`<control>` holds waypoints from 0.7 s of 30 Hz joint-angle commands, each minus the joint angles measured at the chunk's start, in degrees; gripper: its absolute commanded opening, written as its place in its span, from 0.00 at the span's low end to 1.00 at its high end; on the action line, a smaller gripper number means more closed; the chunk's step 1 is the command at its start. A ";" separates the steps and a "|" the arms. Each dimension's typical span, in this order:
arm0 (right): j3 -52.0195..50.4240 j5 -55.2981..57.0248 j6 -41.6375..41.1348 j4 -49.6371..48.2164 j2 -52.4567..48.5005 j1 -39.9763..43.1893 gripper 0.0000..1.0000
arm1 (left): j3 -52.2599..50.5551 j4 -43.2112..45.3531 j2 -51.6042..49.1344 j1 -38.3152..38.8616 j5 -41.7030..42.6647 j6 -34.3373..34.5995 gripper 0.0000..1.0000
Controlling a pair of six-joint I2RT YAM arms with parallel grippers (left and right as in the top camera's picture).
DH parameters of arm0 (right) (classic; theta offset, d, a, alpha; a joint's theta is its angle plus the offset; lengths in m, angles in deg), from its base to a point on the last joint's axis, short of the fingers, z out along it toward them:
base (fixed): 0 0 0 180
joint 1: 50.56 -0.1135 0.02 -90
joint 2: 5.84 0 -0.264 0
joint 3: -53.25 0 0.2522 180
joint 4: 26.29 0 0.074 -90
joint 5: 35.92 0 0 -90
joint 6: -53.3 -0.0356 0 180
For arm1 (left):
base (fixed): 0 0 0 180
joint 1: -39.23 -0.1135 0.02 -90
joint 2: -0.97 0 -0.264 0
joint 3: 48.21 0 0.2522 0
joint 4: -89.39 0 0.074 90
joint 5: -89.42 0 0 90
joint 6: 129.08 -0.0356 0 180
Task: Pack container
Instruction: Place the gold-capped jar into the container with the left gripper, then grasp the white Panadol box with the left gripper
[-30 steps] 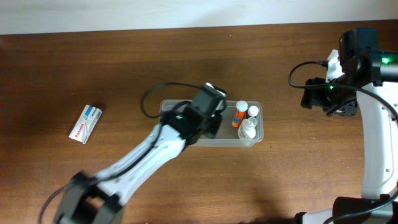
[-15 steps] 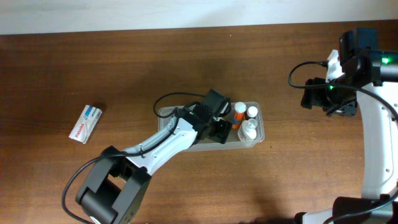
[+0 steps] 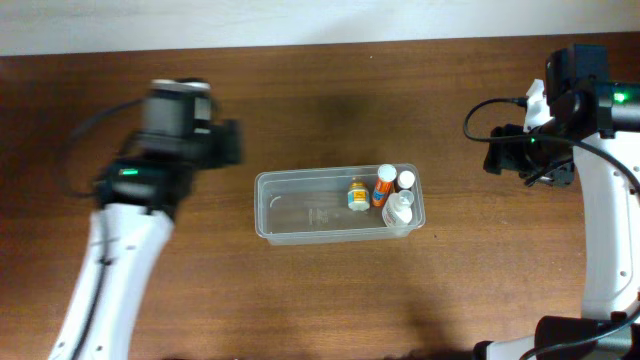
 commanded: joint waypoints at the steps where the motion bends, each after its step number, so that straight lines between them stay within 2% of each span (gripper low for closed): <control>1: -0.28 -0.79 0.44 -0.09 -0.04 0.20 0.73 | -0.68 -2.21 -4.98 -9.81 4.66 -10.49 0.99; 8: -0.28 -0.79 0.44 -0.09 -0.04 0.20 0.73 | -0.68 -2.21 -20.81 -22.67 11.82 -14.16 0.99; 15: -0.28 -0.79 0.44 -0.07 -0.04 0.20 0.73 | -0.68 1.66 -32.72 -23.89 11.65 -17.25 0.99; 21: -0.28 -0.76 0.46 -0.09 -0.04 0.20 0.73 | -0.68 4.50 -36.76 -23.89 8.87 -17.22 1.00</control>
